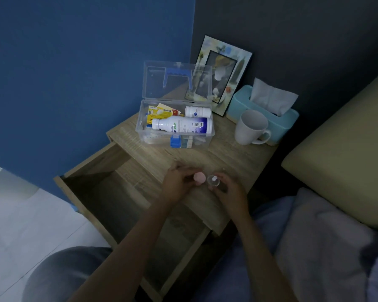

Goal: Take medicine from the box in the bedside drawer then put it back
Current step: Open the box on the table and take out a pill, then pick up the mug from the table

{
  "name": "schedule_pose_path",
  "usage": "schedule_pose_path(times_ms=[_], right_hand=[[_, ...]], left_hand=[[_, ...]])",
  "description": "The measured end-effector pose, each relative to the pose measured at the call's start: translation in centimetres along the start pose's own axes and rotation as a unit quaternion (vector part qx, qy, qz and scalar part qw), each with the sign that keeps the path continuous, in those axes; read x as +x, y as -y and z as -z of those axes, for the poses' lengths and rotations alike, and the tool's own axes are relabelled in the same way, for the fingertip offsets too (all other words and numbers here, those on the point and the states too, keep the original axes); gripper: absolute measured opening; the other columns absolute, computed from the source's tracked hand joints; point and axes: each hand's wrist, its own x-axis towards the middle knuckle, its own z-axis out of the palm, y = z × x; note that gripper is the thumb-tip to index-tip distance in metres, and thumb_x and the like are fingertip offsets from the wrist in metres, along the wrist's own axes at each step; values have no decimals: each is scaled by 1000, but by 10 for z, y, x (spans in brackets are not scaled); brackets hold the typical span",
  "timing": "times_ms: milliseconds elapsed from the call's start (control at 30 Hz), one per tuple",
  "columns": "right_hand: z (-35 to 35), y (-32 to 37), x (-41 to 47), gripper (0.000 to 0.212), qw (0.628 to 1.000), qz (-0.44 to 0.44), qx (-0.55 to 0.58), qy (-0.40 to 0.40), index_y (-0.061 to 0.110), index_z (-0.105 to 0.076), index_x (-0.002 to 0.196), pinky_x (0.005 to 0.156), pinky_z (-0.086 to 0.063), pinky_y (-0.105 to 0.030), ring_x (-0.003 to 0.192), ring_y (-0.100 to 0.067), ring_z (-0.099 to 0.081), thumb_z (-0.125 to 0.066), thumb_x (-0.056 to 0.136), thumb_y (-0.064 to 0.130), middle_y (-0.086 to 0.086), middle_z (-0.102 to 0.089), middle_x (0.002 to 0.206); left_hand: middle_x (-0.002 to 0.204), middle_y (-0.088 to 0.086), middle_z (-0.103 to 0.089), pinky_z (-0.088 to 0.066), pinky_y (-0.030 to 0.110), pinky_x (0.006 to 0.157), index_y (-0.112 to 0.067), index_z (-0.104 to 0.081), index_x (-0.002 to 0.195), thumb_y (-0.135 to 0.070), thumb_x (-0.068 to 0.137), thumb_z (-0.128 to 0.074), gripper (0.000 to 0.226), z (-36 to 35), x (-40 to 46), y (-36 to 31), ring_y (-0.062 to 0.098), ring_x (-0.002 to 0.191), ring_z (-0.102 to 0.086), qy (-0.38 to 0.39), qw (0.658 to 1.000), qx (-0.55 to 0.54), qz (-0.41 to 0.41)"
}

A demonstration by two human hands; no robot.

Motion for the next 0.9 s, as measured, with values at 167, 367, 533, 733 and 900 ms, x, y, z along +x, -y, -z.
schedule_pose_path(times_ms=[167, 367, 533, 733, 900], right_hand=[[-8, -7, -4, 38, 1000, 16, -12, -8, 27, -58, 125, 107, -38, -30, 128, -8, -46, -65, 88, 23, 5, -56, 137], [-8, -4, -4, 41, 1000, 5, 17, -13, 22, -58, 128, 114, -31, -47, 136, -15, -41, -65, 88, 18, 1, -56, 138], [-4, 0, -6, 54, 999, -3, 36, 5, 19, -54, 132, 116, -28, -47, 137, -16, -38, -69, 82, 8, -1, -53, 140], [10, 14, 0, 49, 985, -8, 120, -126, 13, -48, 138, 111, -38, -37, 132, -20, -46, -61, 91, 16, -8, -50, 143], [45, 39, 56, 50, 959, 9, 151, -240, 8, -32, 147, 112, -29, -29, 139, -21, -35, -42, 101, 24, -12, -35, 153]], left_hand=[[106, 8, -71, -38, 34, 90, -29, -71, 114, -30, 73, -77, 41, -6, -6, 4, 25, 113, -57, -19, 997, 76, -15], [108, 14, -70, -48, 43, 87, -22, -70, 116, -22, 66, -82, 51, -7, -9, 4, 34, 106, -63, -20, 993, 94, -63], [147, 4, -47, -38, 42, 108, -17, -45, 142, -40, 78, -69, 73, -3, -7, 10, 25, 136, -43, 37, 991, 110, -65], [162, 0, 0, 5, 39, 119, -20, -3, 154, -71, 85, -31, 90, -7, -17, 22, 23, 149, 9, 78, 965, 237, -80], [162, 5, 4, 8, 38, 118, -13, -3, 154, -72, 86, -24, 92, -13, -14, 20, 22, 147, 13, 82, 958, 267, -72]])
